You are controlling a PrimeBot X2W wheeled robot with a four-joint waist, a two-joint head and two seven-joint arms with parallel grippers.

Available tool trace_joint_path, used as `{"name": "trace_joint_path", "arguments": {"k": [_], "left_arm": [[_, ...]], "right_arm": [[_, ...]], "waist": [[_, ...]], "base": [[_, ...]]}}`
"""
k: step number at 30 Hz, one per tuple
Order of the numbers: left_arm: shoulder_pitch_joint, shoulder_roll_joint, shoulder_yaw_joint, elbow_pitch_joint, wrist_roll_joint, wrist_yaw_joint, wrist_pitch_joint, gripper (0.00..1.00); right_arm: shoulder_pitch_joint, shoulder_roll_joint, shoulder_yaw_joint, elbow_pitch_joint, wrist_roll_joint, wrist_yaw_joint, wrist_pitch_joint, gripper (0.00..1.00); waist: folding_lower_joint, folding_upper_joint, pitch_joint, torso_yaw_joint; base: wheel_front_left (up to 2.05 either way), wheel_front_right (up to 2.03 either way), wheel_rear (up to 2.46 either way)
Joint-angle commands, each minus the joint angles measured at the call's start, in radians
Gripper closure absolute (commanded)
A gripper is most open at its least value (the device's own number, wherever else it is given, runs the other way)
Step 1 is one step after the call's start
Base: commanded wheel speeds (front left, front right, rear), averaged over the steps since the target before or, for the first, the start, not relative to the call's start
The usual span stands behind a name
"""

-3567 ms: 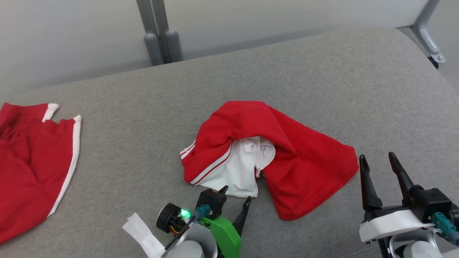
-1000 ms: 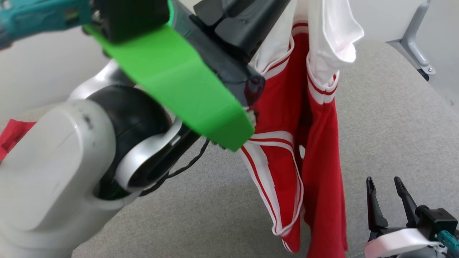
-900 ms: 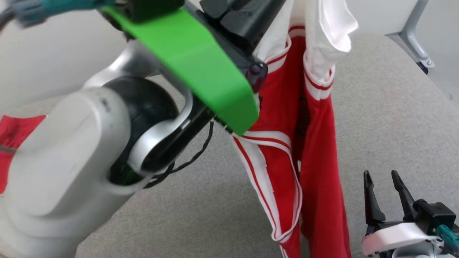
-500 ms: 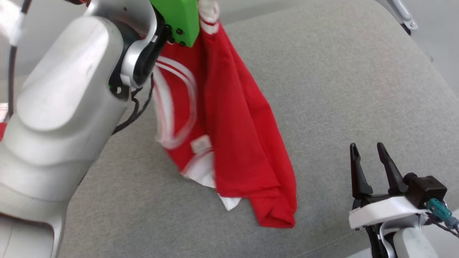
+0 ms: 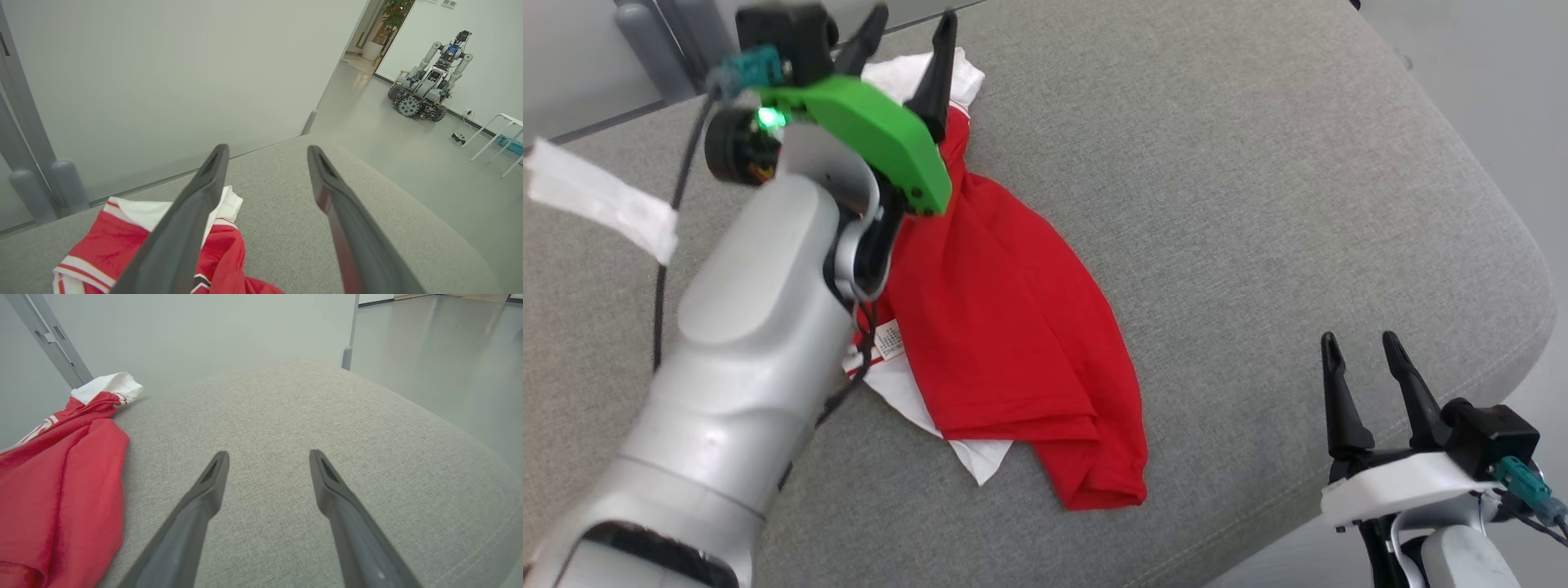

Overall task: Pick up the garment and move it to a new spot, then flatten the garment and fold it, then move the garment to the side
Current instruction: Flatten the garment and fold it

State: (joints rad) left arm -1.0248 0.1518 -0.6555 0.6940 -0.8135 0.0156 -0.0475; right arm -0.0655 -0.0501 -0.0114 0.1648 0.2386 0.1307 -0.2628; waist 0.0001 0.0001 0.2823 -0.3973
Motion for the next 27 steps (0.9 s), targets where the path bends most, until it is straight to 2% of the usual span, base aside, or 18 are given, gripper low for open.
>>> {"name": "trace_joint_path", "arguments": {"k": [1, 4, 10, 14, 20, 27], "left_arm": [[0.086, -0.006, -0.007, -0.009, -0.019, -0.002, -0.015, 0.00], [0.228, -0.013, 0.005, -0.058, -0.051, 0.020, -0.059, 0.00], [0.523, -0.001, 0.004, -0.211, -0.093, 0.111, -0.113, 0.00], [0.667, 0.016, 0.000, -0.285, -0.112, 0.176, -0.099, 0.00], [0.697, 0.030, -0.014, -0.271, -0.102, 0.231, -0.069, 0.00], [0.604, -0.017, -0.026, -0.175, -0.122, 0.203, -0.011, 0.00]], "right_arm": [[0.027, -0.001, -0.015, 0.003, -0.014, 0.000, -0.003, 0.00], [0.064, -0.001, -0.036, -0.003, -0.039, 0.000, -0.003, 0.00], [0.120, -0.001, -0.064, -0.019, -0.076, 0.000, -0.003, 0.00], [0.143, -0.001, -0.074, -0.029, -0.092, 0.000, -0.003, 0.00], [0.126, -0.001, -0.059, -0.040, -0.102, 0.000, -0.003, 0.00], [0.082, -0.001, -0.044, -0.045, -0.091, 0.000, -0.003, 0.00]], "waist": [[-0.0001, -0.0001, -0.054, 0.022], [-0.0001, -0.0001, -0.105, 0.051], [-0.0001, -0.0001, -0.179, 0.115], [-0.0001, -0.0001, -0.208, 0.147], [-0.0001, -0.0001, -0.180, 0.166], [-0.0001, -0.0001, -0.090, 0.153]], "base": [[0.00, 0.00, 0.00], [0.00, 0.00, 0.00], [0.00, 0.00, 0.00], [0.00, 0.00, 0.00], [0.00, 0.00, 0.00], [0.00, 0.00, 0.00]]}}
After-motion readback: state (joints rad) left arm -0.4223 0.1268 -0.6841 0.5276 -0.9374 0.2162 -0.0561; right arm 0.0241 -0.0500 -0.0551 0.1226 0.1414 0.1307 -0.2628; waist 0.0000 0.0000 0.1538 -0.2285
